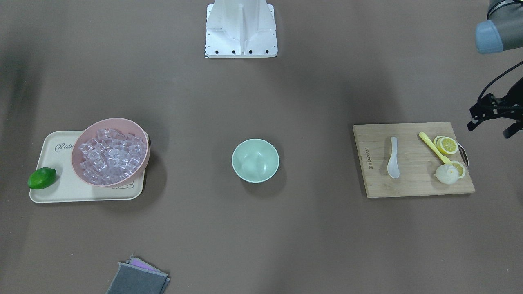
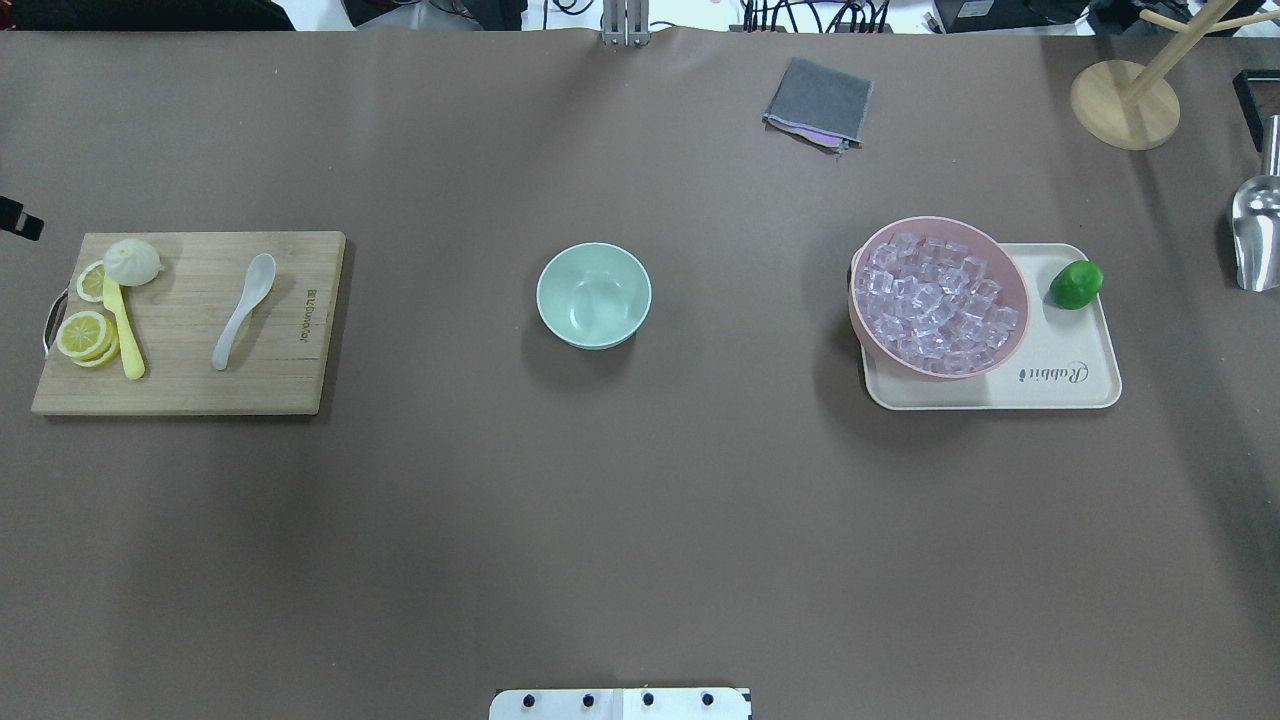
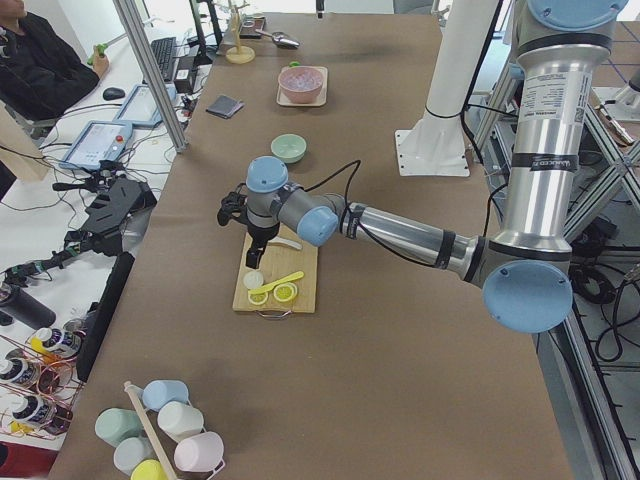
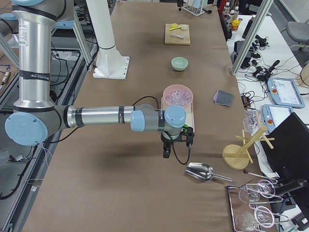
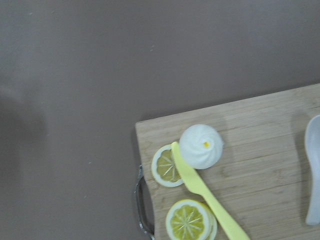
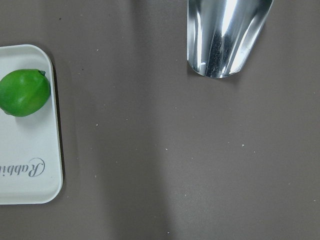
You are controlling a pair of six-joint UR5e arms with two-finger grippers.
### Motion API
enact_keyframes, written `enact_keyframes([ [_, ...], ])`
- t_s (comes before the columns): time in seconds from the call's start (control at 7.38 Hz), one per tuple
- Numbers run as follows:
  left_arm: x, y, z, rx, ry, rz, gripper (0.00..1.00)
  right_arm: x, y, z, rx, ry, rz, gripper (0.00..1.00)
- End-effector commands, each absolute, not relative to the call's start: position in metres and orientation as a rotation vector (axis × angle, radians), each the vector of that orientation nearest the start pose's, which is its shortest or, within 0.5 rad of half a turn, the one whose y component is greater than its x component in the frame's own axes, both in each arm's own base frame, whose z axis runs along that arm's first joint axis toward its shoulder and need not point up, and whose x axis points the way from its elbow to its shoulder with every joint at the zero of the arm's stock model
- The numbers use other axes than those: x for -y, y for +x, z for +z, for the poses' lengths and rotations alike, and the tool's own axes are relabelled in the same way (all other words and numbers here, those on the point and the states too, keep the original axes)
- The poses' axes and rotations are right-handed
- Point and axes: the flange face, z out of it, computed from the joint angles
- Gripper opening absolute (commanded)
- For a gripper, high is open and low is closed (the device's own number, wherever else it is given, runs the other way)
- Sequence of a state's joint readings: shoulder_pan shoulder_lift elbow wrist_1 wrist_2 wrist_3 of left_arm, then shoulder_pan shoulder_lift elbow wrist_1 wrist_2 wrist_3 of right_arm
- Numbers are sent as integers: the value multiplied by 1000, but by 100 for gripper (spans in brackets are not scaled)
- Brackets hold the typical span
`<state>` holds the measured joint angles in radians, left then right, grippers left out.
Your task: Put spoon and ice into bowl
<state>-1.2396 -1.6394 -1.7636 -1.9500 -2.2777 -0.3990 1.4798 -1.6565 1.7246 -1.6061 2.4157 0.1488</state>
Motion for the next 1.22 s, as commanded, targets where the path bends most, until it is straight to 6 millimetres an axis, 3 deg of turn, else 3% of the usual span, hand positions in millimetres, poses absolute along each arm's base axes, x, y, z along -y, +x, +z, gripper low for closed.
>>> enact_keyframes([
  [0.0, 516, 176, 463, -935, 308, 186, 98, 460, 17, 623, 843, -73, 40, 100],
  [0.14, 522, 199, 447, -967, 270, 143, 98, 460, 17, 624, 842, -74, 41, 100],
  [0.41, 533, 216, 411, -989, 345, 233, 98, 461, 16, 620, 855, -67, 35, 100],
  [0.54, 527, 245, 424, -977, 303, 263, 98, 461, 15, 605, 869, -42, 20, 100],
  [0.81, 529, 251, 432, -878, 364, 192, 98, 473, -6, 581, 819, -16, -28, 100],
  [1.08, 517, 278, 434, -866, 360, 243, 98, 479, -8, 567, 819, 12, -30, 100],
])
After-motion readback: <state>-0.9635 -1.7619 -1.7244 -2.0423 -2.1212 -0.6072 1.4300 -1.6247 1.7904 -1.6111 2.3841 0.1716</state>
